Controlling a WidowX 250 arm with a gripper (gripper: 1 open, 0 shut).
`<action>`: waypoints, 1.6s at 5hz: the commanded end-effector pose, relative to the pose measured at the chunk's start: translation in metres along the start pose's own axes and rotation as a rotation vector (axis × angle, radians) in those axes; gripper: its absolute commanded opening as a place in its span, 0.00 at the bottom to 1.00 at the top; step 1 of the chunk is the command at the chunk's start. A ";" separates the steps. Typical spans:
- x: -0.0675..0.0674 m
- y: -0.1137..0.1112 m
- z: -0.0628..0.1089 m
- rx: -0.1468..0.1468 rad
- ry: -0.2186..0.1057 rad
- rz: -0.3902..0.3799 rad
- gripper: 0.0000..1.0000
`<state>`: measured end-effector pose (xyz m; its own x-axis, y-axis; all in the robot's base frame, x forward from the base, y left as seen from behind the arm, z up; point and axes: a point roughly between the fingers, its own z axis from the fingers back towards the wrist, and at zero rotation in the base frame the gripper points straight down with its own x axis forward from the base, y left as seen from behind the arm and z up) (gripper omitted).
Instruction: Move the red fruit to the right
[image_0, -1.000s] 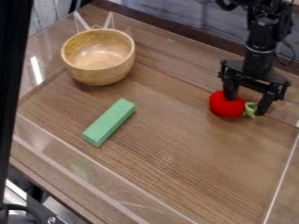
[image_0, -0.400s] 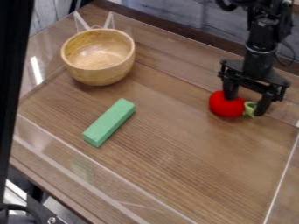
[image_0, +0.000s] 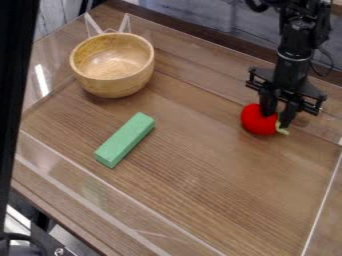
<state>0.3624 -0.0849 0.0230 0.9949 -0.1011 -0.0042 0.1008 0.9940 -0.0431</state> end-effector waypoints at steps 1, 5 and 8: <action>-0.005 0.003 0.012 -0.011 -0.013 -0.019 1.00; -0.045 0.011 -0.007 -0.041 -0.005 -0.020 1.00; -0.065 -0.010 0.008 -0.073 0.024 -0.016 1.00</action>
<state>0.3015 -0.0844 0.0268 0.9919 -0.1250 -0.0223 0.1218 0.9864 -0.1099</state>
